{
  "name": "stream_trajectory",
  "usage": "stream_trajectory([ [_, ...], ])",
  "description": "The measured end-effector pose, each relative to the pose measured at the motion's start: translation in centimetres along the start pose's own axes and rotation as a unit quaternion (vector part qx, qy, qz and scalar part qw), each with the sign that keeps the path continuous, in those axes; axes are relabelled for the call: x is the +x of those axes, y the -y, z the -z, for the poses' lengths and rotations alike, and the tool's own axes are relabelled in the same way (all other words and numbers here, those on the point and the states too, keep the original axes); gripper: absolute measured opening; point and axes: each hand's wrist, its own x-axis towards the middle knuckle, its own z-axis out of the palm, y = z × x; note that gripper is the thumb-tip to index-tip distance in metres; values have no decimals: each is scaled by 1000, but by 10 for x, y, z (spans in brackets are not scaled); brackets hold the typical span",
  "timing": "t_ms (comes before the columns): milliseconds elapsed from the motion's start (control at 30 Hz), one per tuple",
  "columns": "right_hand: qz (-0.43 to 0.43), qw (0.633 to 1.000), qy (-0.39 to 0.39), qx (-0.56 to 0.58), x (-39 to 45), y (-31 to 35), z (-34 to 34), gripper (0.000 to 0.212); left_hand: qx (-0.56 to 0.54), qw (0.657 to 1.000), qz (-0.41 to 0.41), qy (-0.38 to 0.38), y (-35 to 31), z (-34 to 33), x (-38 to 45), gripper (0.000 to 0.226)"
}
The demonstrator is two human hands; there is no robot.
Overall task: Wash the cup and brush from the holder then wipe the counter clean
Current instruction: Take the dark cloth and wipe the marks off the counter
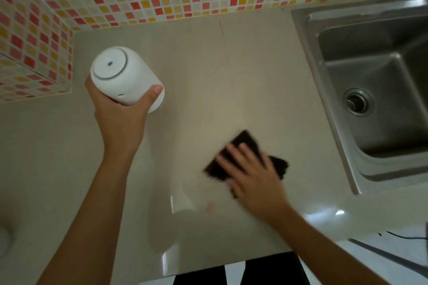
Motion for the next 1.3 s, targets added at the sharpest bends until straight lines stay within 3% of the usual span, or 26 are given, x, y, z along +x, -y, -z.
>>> stream_trajectory([
  [100, -138, 990, -13, 13, 10, -40, 5, 47, -5, 1000, 4, -1, -2, 3, -2, 94],
  [200, -206, 978, -35, 23, 34, -13, 4, 49, -11, 1000, 14, -2, -6, 2, -9, 90],
  [267, -156, 987, -41, 20, 41, 27, -3, 50, -13, 1000, 18, -3, -7, 0, -12, 89],
  [367, 17, 999, 8, 38, 18, 85, -9, 49, -9, 1000, 19, 6, -9, -4, -15, 93],
  [467, 106, 994, 20, 13, -20, 61, -10, 48, -8, 1000, 17, 12, -9, -2, -15, 95],
  [533, 31, 1000, 0, -7, -35, 12, -6, 48, -7, 1000, 10, 12, -7, 2, -14, 94],
  [633, -169, 985, -3, -19, -44, -65, 9, 50, -11, 1000, 9, -6, -3, 10, -14, 90],
  [733, -278, 961, -11, -8, -36, -60, 15, 54, -16, 1000, 17, -21, -2, 14, -13, 90],
  [800, -236, 971, -17, -18, -30, -10, 7, 54, -19, 999, 21, -31, -3, 13, -10, 90],
  [900, -23, 999, 30, 12, -12, 72, -4, 53, -18, 999, 21, -28, -8, 9, -5, 89],
  [1000, 78, 996, 39, 35, 56, 73, -9, 51, -6, 1000, 13, -12, -8, 6, -2, 92],
  [1067, 57, 998, 10, 17, 117, 39, -9, 49, 3, 1000, 9, -11, -6, 6, 1, 93],
  [1200, -139, 990, 2, -19, 198, -60, 5, 56, 0, 1000, 16, -23, -3, 1, 3, 96],
  [1300, -124, 992, -13, -29, 179, -69, 4, 55, -9, 999, 23, -25, -1, -3, 6, 96],
])
